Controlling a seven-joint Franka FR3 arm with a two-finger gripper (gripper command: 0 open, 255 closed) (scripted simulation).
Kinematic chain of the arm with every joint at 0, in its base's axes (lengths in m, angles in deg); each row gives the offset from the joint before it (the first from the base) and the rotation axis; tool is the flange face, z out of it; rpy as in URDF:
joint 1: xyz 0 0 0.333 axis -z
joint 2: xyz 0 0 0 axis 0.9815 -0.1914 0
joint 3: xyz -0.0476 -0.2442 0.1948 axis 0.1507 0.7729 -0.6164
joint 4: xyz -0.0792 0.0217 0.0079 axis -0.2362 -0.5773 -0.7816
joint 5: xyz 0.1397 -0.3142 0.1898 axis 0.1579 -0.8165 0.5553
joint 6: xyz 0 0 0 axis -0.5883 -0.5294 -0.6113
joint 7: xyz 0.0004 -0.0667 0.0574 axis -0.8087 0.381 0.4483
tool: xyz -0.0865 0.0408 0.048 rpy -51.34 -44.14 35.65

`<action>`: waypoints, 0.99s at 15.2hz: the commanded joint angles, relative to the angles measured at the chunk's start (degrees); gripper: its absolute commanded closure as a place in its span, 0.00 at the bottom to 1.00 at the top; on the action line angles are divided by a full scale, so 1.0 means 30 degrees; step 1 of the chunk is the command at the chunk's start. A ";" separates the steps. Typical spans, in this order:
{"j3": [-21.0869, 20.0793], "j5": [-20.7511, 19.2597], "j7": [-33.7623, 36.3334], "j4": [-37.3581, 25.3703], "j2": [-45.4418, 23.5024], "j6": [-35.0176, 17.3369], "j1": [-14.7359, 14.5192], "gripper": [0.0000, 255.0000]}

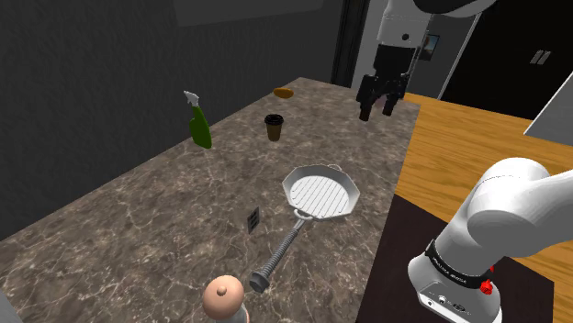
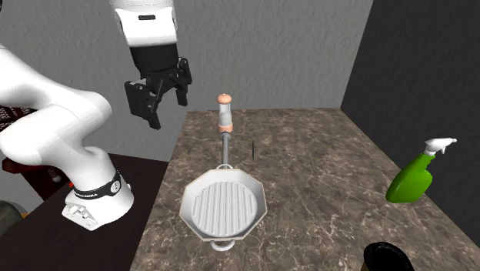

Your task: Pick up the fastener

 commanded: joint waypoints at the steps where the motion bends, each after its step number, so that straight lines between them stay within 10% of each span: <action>1: 0.0000 0.0000 0.0000 0.0000 0.0000 0.0000 0.0000 0.00; 15: -0.7553 0.5651 1.2815 0.6032 0.0778 -0.6193 -0.0062 0.00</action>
